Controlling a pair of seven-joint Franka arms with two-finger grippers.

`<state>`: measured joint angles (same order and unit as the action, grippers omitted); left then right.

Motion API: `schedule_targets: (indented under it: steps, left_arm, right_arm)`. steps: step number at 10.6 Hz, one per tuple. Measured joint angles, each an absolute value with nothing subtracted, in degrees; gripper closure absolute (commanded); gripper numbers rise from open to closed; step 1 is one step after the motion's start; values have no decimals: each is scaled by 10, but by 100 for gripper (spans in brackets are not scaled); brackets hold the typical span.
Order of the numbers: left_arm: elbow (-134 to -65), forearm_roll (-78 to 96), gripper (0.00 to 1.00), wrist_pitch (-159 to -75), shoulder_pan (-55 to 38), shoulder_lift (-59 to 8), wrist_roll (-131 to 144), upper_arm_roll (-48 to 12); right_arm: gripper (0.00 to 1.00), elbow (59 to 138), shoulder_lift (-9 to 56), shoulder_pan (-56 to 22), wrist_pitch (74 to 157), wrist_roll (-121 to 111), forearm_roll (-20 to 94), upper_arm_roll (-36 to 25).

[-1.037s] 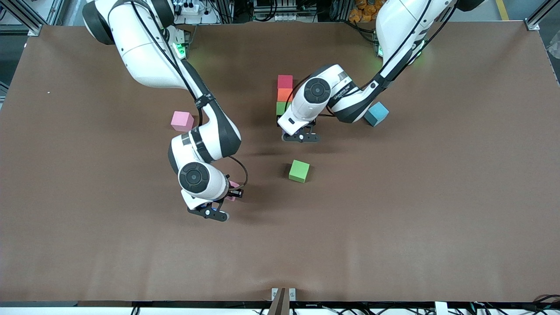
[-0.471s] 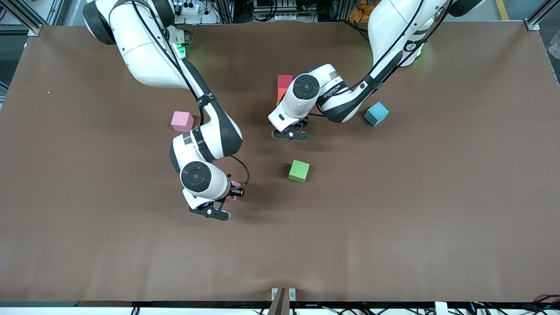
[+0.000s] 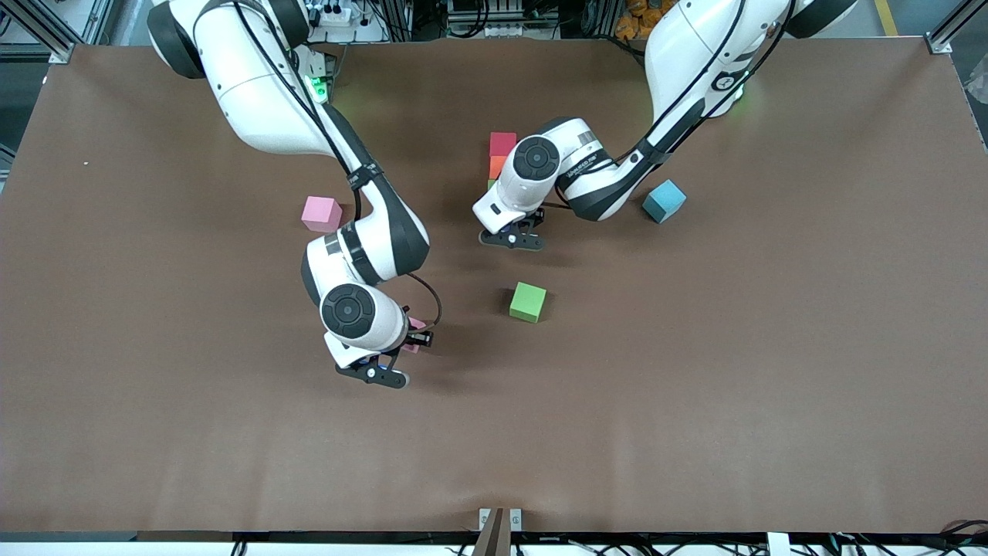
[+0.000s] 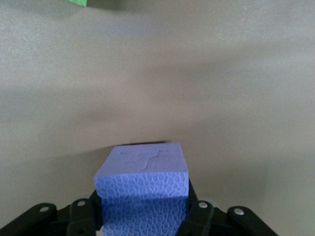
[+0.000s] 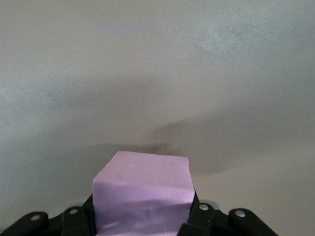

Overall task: Arrange blocks into number 1
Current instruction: 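Place the purple cube against the green cube with the left gripper, then set the pink cube against the purple cube with the right gripper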

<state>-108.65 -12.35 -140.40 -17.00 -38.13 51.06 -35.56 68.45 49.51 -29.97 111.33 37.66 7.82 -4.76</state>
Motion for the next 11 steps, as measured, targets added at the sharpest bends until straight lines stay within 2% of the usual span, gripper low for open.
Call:
schedule_targets:
  steps: [6,8,11]
  left_arm:
    - [-1064,-123,0,-1398,-155,-363,539,-355]
    - [-1051,-122,0,-1341,-118,-299,548,-358]
    - [-1044,-110,0,-1216,-19,-140,548,-364]
  right_arm:
    - [100,686,495,-307,1114,376,73,-46]
    - [100,690,500,-336,1126,376,39,-43]
    - [100,717,513,-407,1174,366,29,-38]
